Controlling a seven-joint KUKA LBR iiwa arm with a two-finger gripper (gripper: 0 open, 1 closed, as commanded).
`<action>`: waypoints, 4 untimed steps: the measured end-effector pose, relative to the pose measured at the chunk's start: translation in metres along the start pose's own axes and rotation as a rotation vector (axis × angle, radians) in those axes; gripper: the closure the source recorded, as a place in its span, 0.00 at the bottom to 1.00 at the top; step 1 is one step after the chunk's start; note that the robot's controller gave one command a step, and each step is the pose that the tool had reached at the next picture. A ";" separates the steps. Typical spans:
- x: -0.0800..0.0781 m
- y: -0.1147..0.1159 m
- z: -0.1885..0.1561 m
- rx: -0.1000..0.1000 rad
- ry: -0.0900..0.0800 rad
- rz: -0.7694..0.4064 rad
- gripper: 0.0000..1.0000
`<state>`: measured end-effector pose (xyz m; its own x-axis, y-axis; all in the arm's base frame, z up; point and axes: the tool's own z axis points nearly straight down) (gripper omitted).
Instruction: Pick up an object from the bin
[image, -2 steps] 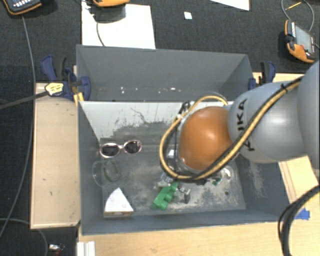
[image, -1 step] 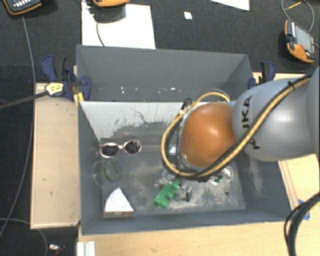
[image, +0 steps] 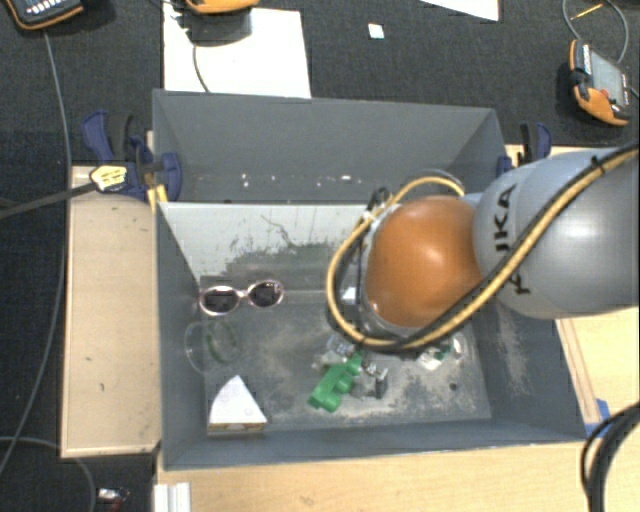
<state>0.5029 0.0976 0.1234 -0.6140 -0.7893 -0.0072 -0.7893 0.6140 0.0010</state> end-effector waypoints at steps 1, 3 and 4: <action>0.000 0.000 -0.007 0.001 -0.002 0.001 1.00; -0.001 -0.001 -0.013 0.003 -0.007 0.006 1.00; -0.001 0.000 -0.019 0.002 -0.007 0.010 1.00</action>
Offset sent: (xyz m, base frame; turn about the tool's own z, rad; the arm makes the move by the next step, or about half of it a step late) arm 0.0001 0.0001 0.0140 0.0005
